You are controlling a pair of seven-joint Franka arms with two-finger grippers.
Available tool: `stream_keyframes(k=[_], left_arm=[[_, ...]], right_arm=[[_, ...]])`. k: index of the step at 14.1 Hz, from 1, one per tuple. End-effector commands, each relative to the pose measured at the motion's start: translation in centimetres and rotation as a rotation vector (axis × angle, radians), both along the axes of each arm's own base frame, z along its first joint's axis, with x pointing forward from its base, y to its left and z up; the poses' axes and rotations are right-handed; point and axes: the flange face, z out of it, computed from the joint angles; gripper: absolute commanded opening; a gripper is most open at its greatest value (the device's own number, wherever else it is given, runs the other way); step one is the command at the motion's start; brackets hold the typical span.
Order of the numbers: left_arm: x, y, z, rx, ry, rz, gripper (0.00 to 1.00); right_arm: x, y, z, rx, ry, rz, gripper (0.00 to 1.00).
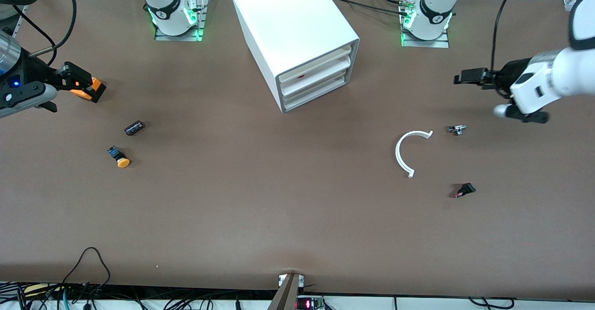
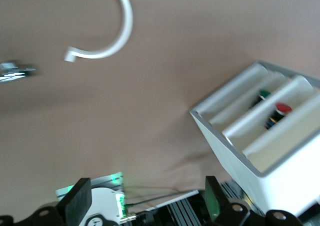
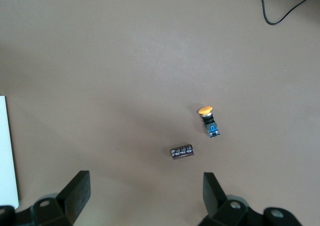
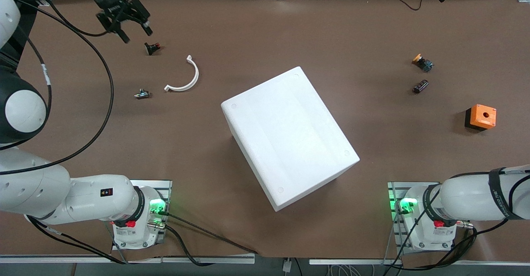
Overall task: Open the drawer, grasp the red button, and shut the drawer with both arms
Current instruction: 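Reach the left gripper to the drawer front of the white unit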
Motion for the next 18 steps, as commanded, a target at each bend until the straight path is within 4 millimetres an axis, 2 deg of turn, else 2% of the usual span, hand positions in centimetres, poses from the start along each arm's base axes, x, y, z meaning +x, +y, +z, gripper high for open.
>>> stream_keyframes(k=[1, 4, 6, 8, 11, 13, 14, 16, 18], left_arm=[[0.2, -1.1, -6.2, -0.226, 0.057, -0.108, 0.99], [0.2, -2.8, -14.5, -0.510, 0.093, -0.183, 0.95], [0.1, -4.0, -18.9, -0.649, 0.096, -0.228, 0.93], [-0.6, -7.0, -21.4, -0.732, 0.120, -0.285, 0.92], [-1.9, -12.0, -26.3, -0.908, 0.175, -0.274, 0.90], [-3.1, -15.5, -28.8, -0.958, 0.223, -0.262, 0.99], [-3.6, -16.7, -29.8, -1.008, 0.215, -0.257, 0.99], [-5.6, -20.1, -31.7, -1.119, 0.206, -0.236, 0.89], [-6.3, -22.8, -32.1, -1.123, 0.184, -0.240, 0.78]], right_arm=[[0.3, 0.1, 0.6, -0.004, -0.008, 0.001, 1.00], [0.3, 0.0, 0.6, -0.004, -0.008, 0.000, 1.00], [0.3, -0.1, 0.6, -0.004, -0.008, -0.002, 1.00], [0.3, -0.1, 0.6, -0.004, -0.008, -0.002, 1.00], [0.3, -0.2, 0.6, -0.004, -0.008, -0.003, 1.00], [0.4, -0.2, 0.6, -0.004, -0.010, -0.004, 1.00], [0.4, -0.2, 0.4, -0.006, -0.005, -0.003, 1.00], [0.4, -0.2, 0.4, -0.006, -0.005, -0.003, 1.00], [0.4, -0.1, 0.4, -0.004, -0.007, -0.004, 1.00]])
